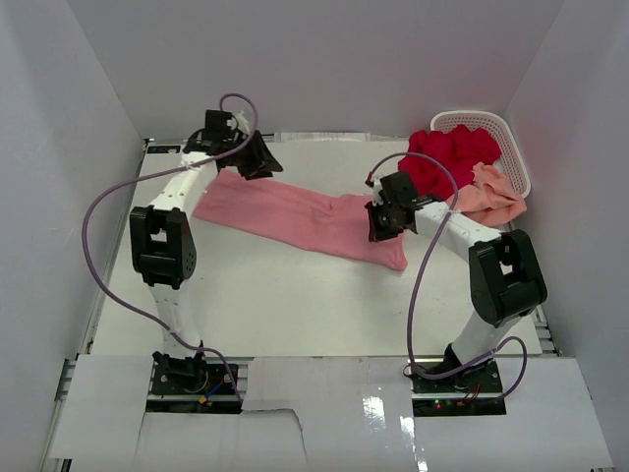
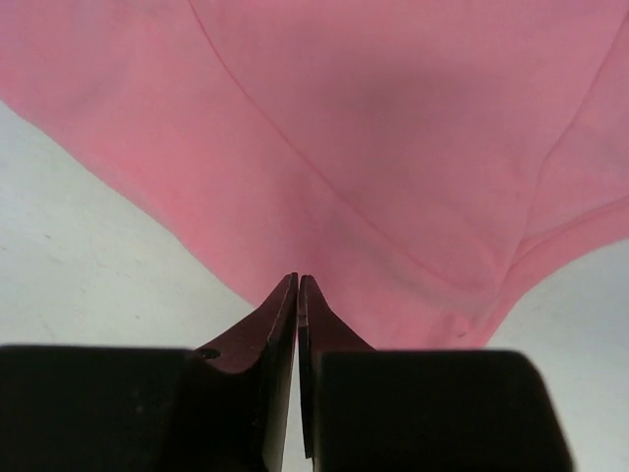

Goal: Fold and stack the t-shirts
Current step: Rotate the tshirt 90 degrees

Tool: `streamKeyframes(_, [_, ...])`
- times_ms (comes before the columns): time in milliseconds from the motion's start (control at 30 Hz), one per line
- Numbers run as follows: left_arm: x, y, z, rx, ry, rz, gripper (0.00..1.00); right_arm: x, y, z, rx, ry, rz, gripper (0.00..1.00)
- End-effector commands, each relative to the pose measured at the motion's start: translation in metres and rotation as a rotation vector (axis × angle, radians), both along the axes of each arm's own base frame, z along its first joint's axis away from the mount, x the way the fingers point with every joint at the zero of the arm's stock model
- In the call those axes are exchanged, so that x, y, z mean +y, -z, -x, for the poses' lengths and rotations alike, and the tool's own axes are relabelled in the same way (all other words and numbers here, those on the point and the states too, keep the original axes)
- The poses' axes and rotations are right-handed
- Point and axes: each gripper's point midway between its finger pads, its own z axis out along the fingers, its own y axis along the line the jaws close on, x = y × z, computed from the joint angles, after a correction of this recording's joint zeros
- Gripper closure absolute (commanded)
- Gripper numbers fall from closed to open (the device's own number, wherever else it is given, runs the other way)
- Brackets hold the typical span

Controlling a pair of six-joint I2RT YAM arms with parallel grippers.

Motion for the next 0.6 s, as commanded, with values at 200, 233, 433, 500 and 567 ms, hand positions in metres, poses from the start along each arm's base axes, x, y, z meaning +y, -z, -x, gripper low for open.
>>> streamKeyframes(200, [0.125,0.072,-0.073,0.102,-0.226,-0.148,0.49,-0.012,0.04,0.047,0.088,0.087,0.072,0.81])
streamKeyframes(233, [0.132,0.067,-0.082,0.076,-0.241,-0.16,0.49,-0.014,0.043,0.05,0.094,0.092,0.076,0.81])
streamKeyframes(433, [0.159,0.1,-0.106,0.079,-0.297,-0.228,0.49,-0.017,0.057,0.059,0.127,0.108,0.096,0.82])
streamKeyframes(500, [0.163,0.117,-0.108,0.101,-0.307,-0.252,0.49,-0.017,0.06,0.06,0.138,0.112,0.1,0.82])
streamKeyframes(567, [0.168,0.131,-0.108,0.119,-0.321,-0.282,0.49,-0.017,0.062,0.06,0.142,0.112,0.103,0.83])
